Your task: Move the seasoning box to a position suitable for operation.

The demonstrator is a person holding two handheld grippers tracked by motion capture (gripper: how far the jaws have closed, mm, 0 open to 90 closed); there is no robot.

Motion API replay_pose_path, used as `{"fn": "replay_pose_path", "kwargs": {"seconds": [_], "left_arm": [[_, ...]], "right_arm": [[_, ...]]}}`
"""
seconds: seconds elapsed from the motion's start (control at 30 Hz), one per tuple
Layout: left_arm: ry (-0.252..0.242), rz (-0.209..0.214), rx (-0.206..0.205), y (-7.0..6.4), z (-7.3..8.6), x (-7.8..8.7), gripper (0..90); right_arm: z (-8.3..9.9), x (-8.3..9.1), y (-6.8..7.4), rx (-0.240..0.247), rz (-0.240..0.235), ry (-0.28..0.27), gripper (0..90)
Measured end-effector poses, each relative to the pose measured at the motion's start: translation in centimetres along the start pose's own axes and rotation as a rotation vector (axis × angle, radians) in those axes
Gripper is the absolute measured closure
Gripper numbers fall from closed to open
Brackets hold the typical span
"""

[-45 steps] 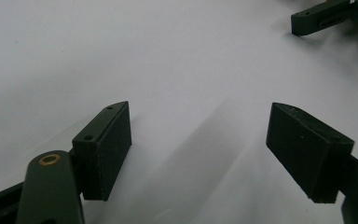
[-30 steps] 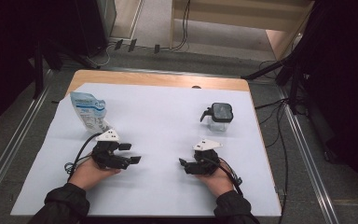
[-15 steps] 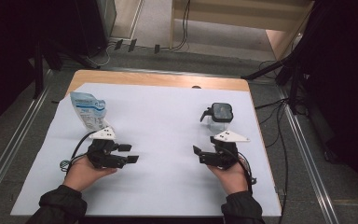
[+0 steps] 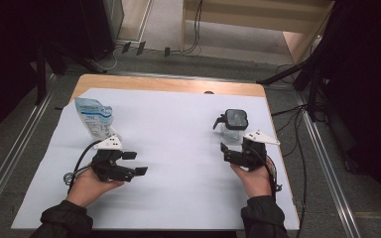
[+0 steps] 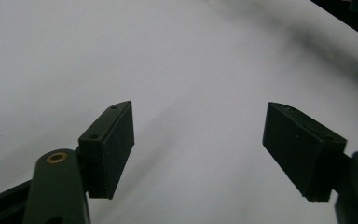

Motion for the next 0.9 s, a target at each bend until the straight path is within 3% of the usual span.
{"fn": "replay_pose_path", "kwargs": {"seconds": [0.23,0.3,0.43,0.6,0.9], "left_arm": [[-0.057,0.024,0.015,-0.4,-0.1,0.7,13.9],[-0.050,0.016,0.010,-0.4,0.0,0.8,13.6],[-0.036,0.020,0.016,-0.5,0.1,0.8,14.0],[-0.018,0.003,0.008,-0.6,0.4,0.6,14.9],[-0.009,-0.015,0.012,-0.5,0.7,0.6,15.3]], "right_arm": [[-0.3,-0.9,-1.4,-0.052,0.006,0.003,14.5],[-0.7,-1.0,-1.8,-0.078,0.025,0.009,14.6],[-1.4,-1.1,-2.1,-0.076,0.054,-0.015,14.4],[-1.4,-2.6,-2.8,-0.090,0.039,0.015,3.2],[-2.4,-4.6,-3.5,-0.103,0.073,0.019,2.6]]}}
Point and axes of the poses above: each handheld gripper's, and its own axes: x roughly backward along the jaws, z roughly out of its underside, y roughly to its left, the point moved 3 cm from there along -x, roughly forward along the jaws, and after that the axes turned 10 degrees about y, right-handed, at the moved point
